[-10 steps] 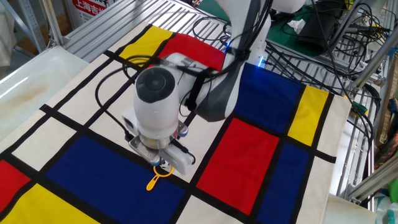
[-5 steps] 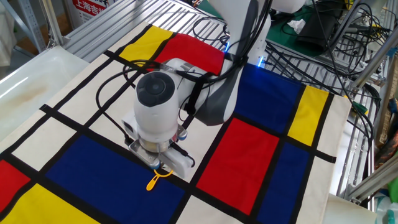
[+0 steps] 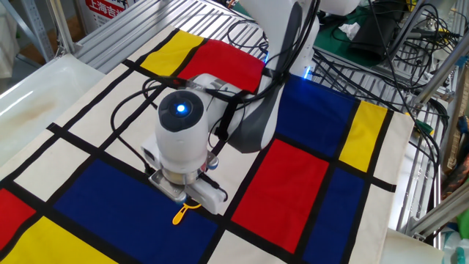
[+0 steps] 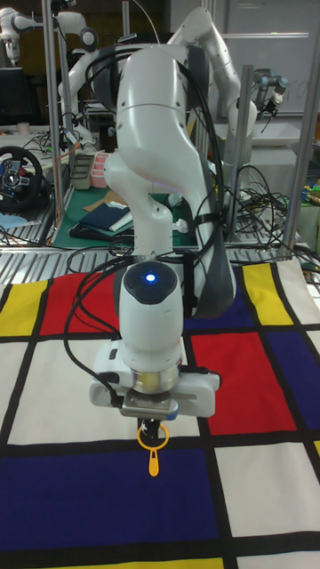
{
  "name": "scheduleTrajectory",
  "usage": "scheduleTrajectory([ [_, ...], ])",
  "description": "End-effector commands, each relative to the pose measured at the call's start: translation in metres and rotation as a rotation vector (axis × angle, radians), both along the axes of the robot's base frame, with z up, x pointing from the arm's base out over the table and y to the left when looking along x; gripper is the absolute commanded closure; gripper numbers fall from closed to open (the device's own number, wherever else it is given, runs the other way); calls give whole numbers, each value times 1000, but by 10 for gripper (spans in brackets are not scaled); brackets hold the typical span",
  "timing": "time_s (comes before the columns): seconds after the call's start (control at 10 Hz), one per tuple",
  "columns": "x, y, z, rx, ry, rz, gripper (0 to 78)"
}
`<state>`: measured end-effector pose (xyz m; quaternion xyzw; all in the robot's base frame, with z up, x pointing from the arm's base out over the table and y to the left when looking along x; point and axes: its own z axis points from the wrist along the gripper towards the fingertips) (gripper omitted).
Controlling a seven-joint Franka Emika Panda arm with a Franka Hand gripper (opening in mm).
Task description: Remove the bubble ring from the ball
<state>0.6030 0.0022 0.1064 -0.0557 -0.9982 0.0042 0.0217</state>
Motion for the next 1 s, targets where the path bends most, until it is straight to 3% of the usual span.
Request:
scheduleTrajectory([
  [0.1, 7, -1, -3, 3, -1, 9, 776],
  [1.0, 14, -2, -18, 12, -10, 20, 776],
])
